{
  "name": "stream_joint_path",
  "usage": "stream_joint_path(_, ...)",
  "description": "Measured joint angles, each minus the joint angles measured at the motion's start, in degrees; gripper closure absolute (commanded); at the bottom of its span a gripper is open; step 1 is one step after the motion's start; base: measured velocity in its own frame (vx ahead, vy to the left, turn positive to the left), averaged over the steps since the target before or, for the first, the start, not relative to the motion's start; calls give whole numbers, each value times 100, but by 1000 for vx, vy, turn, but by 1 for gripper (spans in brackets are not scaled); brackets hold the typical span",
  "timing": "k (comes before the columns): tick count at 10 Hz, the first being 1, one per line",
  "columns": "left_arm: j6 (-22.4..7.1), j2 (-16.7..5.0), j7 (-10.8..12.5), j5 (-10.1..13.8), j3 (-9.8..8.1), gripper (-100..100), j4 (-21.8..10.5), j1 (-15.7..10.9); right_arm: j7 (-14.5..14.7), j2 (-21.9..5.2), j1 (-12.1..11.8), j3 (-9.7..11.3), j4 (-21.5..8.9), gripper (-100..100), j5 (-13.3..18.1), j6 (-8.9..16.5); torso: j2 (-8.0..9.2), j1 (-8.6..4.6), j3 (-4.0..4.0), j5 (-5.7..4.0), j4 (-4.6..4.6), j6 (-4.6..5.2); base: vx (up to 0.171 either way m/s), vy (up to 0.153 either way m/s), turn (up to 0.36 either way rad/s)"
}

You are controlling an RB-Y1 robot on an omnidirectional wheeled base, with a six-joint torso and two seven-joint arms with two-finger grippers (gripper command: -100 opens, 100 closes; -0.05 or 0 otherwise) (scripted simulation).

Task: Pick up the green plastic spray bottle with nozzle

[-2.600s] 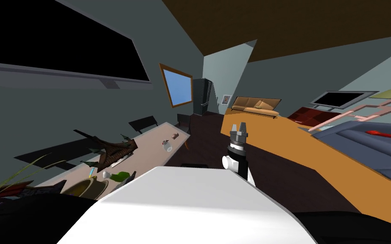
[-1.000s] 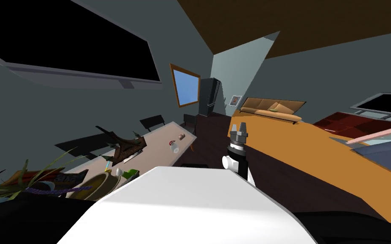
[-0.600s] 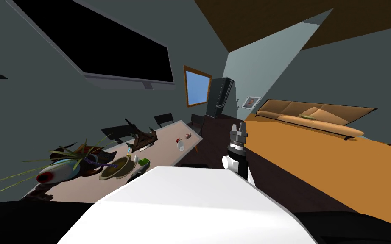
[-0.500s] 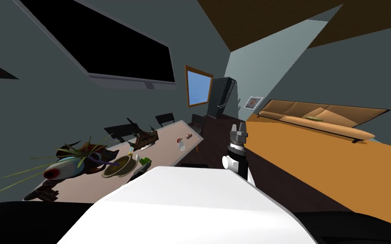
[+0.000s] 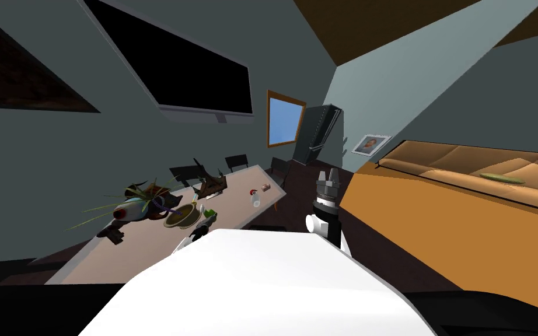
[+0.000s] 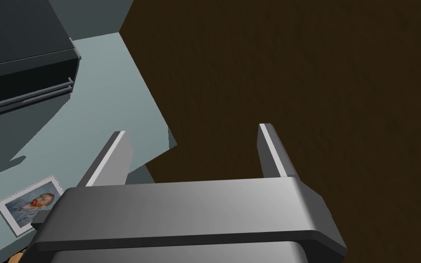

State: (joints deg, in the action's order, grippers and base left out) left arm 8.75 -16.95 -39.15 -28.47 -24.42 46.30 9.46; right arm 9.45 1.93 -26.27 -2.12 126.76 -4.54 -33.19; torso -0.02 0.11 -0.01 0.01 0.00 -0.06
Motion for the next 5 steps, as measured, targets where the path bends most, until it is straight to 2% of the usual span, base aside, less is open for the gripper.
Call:
stream_joint_path(1,-90,-28,87,-2,110,-100,160,63,0,0,1,1,0,0,0,0,5,-4,3,-1,2,5,21,33,266)
stream_joint_path(2,-130,-8,87,-161,157,-100,83,-198,0,0,0,0,0,0,0,0,-1,3,0,0,1,1,27,24,249)
stream_joint_path(3,-196,4,129,-232,272,-100,227,-184,0,0,0,0,0,0,0,0,1,1,0,0,0,0,41,35,426)
stream_joint_path(4,-387,-39,290,-342,567,-100,509,-194,0,0,-1,-1,0,0,0,0,-5,5,-2,0,0,-2,24,11,86)
stream_joint_path(5,-440,-45,335,-356,604,100,544,-196,0,0,1,1,0,0,0,0,1,-1,0,0,0,5,4,2,-18)
